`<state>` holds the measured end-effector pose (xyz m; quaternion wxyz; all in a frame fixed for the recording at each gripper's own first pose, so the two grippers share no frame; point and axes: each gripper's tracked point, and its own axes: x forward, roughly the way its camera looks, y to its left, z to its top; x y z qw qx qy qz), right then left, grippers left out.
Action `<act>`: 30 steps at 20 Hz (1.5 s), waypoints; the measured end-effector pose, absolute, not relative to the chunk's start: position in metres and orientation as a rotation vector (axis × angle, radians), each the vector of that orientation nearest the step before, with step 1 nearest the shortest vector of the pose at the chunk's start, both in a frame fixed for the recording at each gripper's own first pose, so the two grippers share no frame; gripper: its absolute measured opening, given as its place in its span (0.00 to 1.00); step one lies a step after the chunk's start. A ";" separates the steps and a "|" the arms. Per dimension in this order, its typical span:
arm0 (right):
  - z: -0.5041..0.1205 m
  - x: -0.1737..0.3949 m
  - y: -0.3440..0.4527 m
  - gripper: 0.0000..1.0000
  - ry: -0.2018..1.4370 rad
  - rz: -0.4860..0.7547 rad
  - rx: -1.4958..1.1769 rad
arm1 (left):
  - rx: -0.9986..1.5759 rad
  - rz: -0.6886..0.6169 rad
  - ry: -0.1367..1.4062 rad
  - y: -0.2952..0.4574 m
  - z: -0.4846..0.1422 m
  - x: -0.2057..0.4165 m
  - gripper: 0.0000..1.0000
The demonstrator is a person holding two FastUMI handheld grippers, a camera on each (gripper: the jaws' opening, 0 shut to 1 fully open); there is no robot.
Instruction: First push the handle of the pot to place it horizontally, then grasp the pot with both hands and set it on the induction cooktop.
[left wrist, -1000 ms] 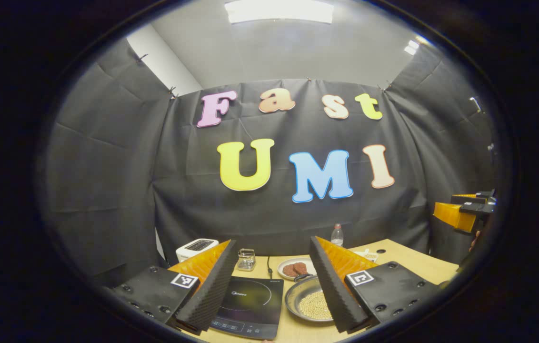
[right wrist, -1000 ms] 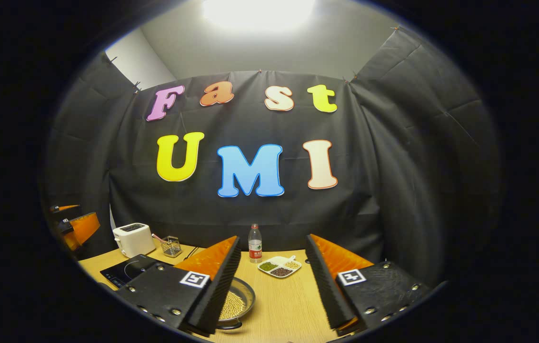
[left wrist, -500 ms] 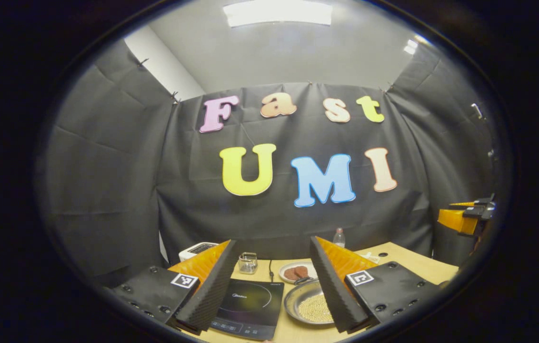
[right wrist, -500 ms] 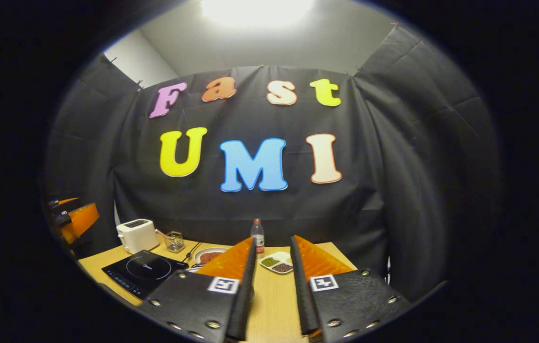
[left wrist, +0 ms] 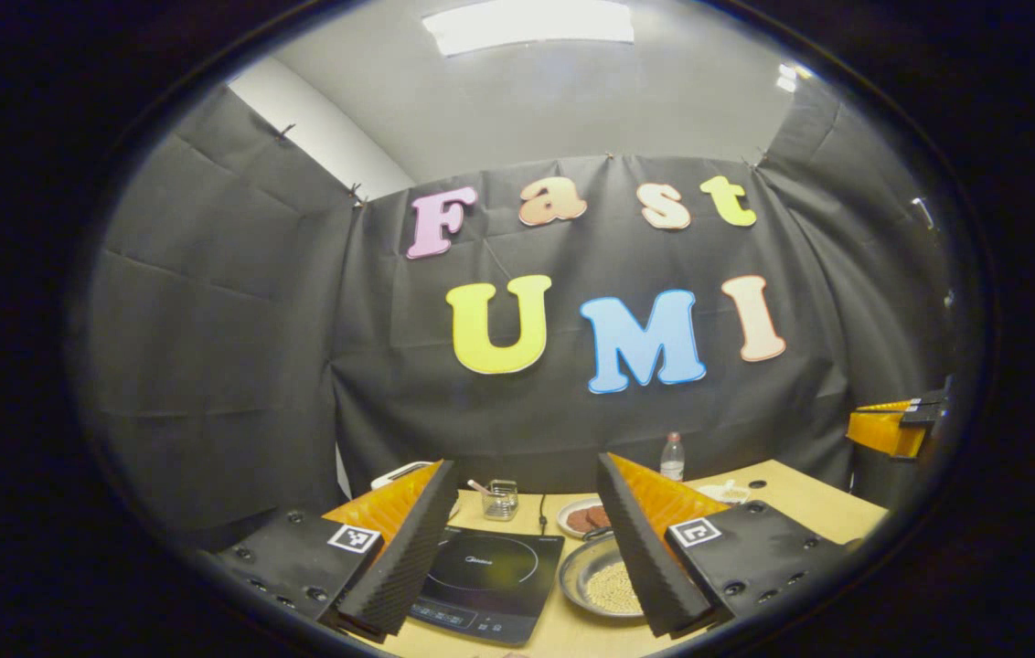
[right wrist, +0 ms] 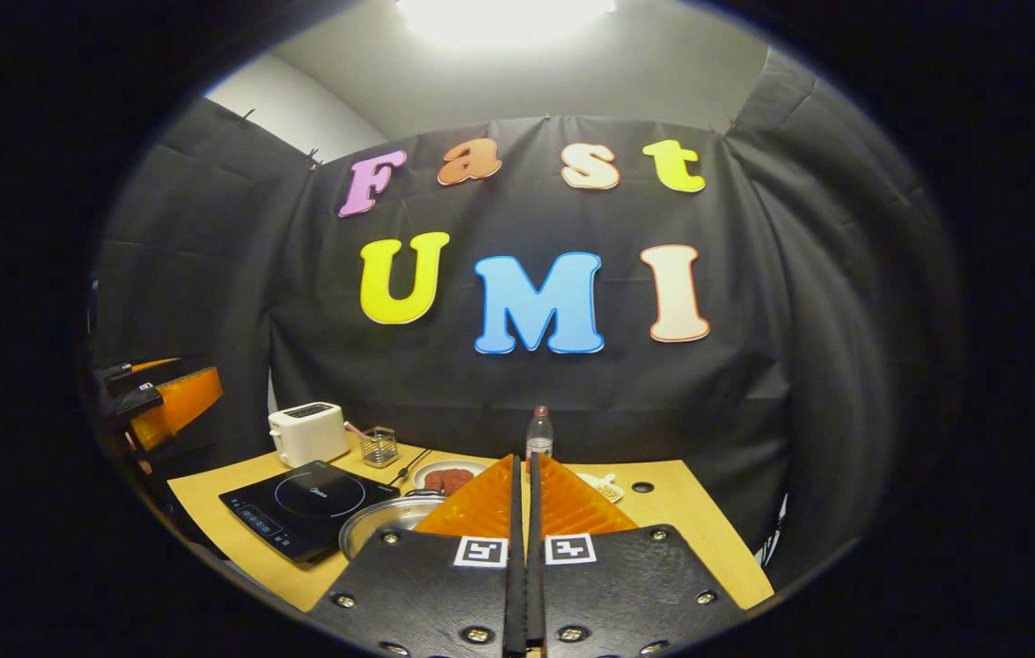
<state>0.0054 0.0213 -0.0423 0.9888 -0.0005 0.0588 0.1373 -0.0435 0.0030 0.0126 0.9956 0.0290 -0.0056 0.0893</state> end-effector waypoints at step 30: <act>-0.269 -0.049 0.189 0.01 0.795 0.782 -0.215 | 0.028 0.248 0.039 0.123 -0.042 0.047 1.00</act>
